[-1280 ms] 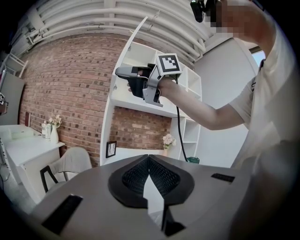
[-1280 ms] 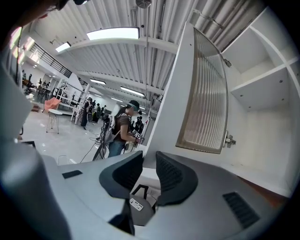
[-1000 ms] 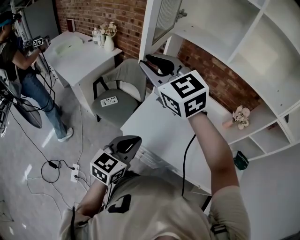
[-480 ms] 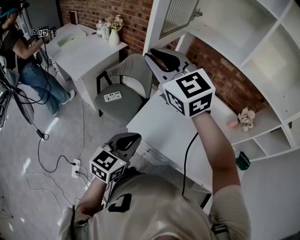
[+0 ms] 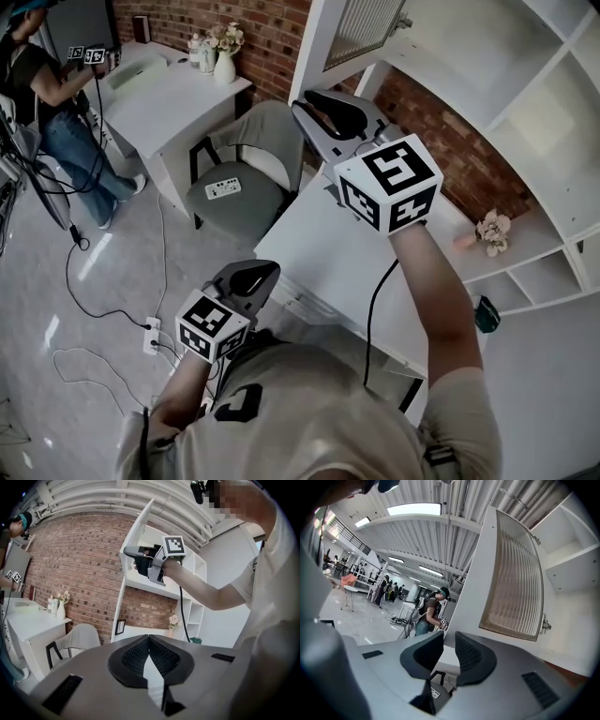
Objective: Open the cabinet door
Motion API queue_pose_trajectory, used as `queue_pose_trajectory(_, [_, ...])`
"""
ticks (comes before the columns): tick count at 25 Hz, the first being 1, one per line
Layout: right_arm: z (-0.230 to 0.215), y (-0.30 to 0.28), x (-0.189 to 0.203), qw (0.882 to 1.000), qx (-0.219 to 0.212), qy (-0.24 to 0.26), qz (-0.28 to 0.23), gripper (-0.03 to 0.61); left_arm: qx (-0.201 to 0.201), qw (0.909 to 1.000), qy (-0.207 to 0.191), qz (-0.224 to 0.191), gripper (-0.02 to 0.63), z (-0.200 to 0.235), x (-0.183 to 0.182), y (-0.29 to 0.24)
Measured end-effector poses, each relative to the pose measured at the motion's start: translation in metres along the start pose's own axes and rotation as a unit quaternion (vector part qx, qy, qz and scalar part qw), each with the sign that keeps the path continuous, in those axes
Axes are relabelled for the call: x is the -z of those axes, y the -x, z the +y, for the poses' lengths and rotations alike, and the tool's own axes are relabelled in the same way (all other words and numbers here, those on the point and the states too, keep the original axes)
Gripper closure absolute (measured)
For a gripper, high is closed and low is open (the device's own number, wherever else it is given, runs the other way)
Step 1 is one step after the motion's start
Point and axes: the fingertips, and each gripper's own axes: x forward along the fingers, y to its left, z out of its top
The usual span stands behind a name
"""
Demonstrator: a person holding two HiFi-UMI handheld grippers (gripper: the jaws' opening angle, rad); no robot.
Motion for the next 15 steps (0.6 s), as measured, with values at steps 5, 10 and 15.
queue_pose_trajectory(5, [0.0,0.003,0.002,1.0,0.0,-0.007,-0.002,0.483,0.011,0.9999,-0.004,0.003,0.597,0.0,-0.001,-0.004])
queue_pose_trajectory(10, [-0.002,0.012,0.01,1.0,-0.002,-0.01,0.002,0.479,0.009,0.9999,-0.006,0.005,0.597,0.002,-0.003,-0.007])
queue_pose_trajectory(15, [0.007,0.033,0.011,0.999,-0.021,-0.025,-0.012,0.479,-0.008,0.9999,-0.01,0.003,0.597,0.014,-0.009,-0.008])
